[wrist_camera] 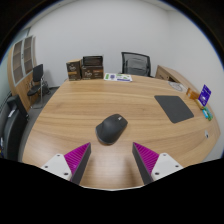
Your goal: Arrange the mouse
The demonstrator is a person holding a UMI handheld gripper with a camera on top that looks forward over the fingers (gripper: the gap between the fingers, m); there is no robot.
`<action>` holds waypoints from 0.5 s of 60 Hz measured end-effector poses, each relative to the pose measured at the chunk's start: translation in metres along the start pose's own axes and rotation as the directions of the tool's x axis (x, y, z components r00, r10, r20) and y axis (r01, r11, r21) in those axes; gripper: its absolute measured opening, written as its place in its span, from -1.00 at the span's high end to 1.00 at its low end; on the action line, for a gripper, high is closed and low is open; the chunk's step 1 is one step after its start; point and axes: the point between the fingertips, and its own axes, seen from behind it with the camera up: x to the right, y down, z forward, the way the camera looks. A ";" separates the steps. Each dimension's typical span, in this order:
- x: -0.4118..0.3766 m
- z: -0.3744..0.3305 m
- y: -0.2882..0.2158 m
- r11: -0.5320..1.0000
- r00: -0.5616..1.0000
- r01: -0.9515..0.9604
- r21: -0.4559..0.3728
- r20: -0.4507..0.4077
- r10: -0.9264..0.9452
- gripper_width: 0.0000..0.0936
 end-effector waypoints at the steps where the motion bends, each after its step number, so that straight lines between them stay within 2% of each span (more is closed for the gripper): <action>1: 0.000 0.004 -0.001 1.000 1.000 0.001 0.000 -0.003 -0.001 -0.84; 30: -0.008 0.090 -0.023 0.998 0.999 -0.040 -0.039 0.004 0.041 -0.85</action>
